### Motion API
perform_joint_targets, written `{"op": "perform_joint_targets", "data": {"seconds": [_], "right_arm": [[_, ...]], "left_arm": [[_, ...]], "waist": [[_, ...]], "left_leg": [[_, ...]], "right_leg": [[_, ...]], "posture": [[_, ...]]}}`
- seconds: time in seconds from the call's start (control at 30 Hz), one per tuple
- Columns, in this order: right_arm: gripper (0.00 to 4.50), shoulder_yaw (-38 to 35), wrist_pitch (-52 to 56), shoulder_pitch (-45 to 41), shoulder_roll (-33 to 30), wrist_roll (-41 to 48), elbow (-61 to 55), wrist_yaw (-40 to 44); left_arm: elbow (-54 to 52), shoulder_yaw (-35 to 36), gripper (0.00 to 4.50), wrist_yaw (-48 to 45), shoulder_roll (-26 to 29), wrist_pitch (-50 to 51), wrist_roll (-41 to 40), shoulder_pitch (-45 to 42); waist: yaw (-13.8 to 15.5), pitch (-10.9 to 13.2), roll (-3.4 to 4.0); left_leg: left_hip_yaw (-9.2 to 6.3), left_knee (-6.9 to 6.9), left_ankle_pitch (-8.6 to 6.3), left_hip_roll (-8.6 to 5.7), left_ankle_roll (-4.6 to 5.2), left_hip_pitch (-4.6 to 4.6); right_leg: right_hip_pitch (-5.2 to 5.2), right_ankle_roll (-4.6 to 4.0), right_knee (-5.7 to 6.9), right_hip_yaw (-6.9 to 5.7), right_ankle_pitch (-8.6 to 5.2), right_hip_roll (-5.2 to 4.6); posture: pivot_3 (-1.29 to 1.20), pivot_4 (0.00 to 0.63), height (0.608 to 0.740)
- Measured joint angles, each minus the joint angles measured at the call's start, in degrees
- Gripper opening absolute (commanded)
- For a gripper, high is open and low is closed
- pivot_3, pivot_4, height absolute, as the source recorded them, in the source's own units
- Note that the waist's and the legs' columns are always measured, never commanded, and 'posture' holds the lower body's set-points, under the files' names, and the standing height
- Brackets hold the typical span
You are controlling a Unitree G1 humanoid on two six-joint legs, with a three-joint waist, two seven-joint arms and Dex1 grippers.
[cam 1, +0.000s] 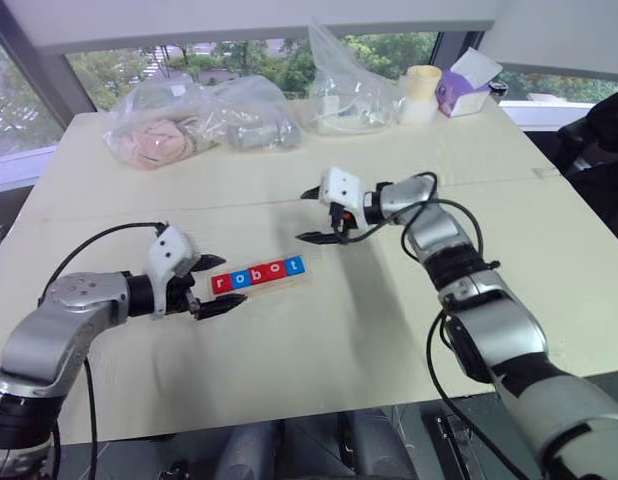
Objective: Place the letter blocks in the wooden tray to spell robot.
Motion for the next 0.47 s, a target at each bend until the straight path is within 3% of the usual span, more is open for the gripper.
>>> {"op": "perform_joint_targets", "data": {"seconds": [0.13,0.3,0.47], "right_arm": [[4.26,-2.1,10.2,11.1,-2.9,3.4,-17.5,-1.8],[4.26,-8.1,30.0,27.9,-9.3,10.6,-44.1,-4.2],[4.26,-12.0,48.4,37.3,-9.7,20.1,-64.0,-9.7]], "left_arm": [[-0.8,5.1,4.50,1.8,-1.9,3.6,-5.8,1.0],[-4.6,11.5,4.50,3.1,-1.0,7.3,-8.3,13.4],[-6.2,17.4,4.50,4.2,-1.4,7.5,-9.4,21.5]], "waist": [[-0.1,0.0,0.00],[-0.1,0.0,0.03],[0.1,0.0,0.03]], "left_leg": [[0.01,-0.02,0.00,0.00,0.01,-0.01],[0.04,-0.01,-0.07,0.04,0.09,-0.03],[0.02,0.11,-0.17,0.19,-0.06,0.01]], "right_leg": [[-0.01,0.01,-0.01,0.01,0.00,-0.03],[-0.02,-0.08,-0.04,0.04,-0.08,-0.14],[0.16,-0.11,-0.13,0.03,-0.30,-0.19]], "posture": [[0.00,0.150,0.740],[0.00,0.150,0.740],[0.00,0.150,0.740]]}}
